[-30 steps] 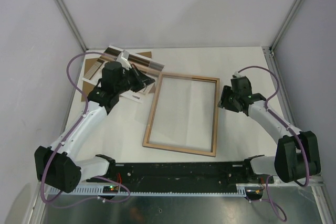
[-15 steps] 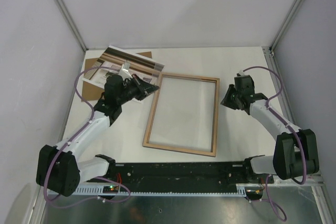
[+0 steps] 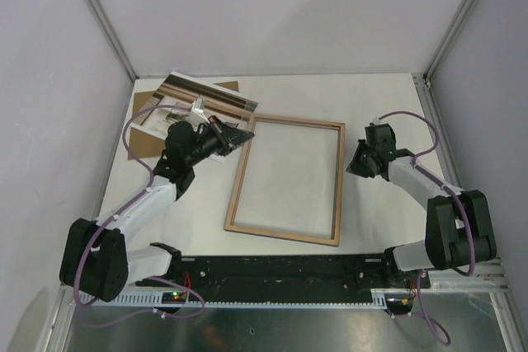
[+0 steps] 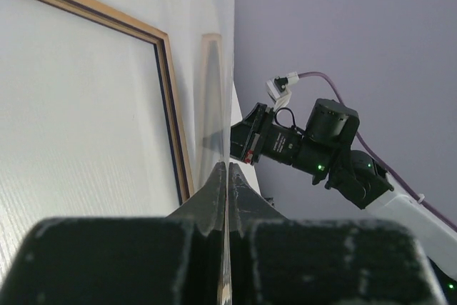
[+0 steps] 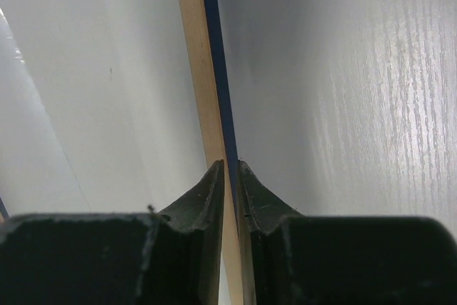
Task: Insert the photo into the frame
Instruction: Place the glass panel in the frame body.
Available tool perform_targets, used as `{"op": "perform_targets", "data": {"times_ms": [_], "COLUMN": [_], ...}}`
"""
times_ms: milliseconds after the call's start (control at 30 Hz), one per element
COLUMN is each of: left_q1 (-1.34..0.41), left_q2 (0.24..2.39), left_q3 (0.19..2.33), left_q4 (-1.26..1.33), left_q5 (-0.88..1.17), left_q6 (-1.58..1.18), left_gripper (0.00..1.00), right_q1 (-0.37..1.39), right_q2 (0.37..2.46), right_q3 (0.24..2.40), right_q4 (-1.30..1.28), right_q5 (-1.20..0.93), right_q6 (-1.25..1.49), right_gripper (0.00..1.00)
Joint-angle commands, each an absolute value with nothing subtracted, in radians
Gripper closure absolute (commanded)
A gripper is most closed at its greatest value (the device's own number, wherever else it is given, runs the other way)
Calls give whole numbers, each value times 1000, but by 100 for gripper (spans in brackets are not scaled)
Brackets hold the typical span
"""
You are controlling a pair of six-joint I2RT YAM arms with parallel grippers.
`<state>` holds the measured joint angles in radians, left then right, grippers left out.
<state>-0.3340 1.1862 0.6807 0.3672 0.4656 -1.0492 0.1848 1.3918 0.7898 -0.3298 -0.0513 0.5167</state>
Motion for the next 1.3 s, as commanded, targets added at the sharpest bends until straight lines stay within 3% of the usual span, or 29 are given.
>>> {"op": "perform_targets", "data": {"times_ms": [0,1267], "left_q1": [-328,-446], "left_q2": [1203,1413], "left_q3": [660,599], "left_q4": [497,744], "left_q5": [503,415], "left_q6": [-1079,-1178], "left_gripper": [100,100], "right_q1": [179,147], "right_q2": [1420,1564], "right_q3": [776,757], "right_q4": [-276,-218], "right_q5": [-60,-100], "right_q6": [530,475], "right_gripper": [85,94]}}
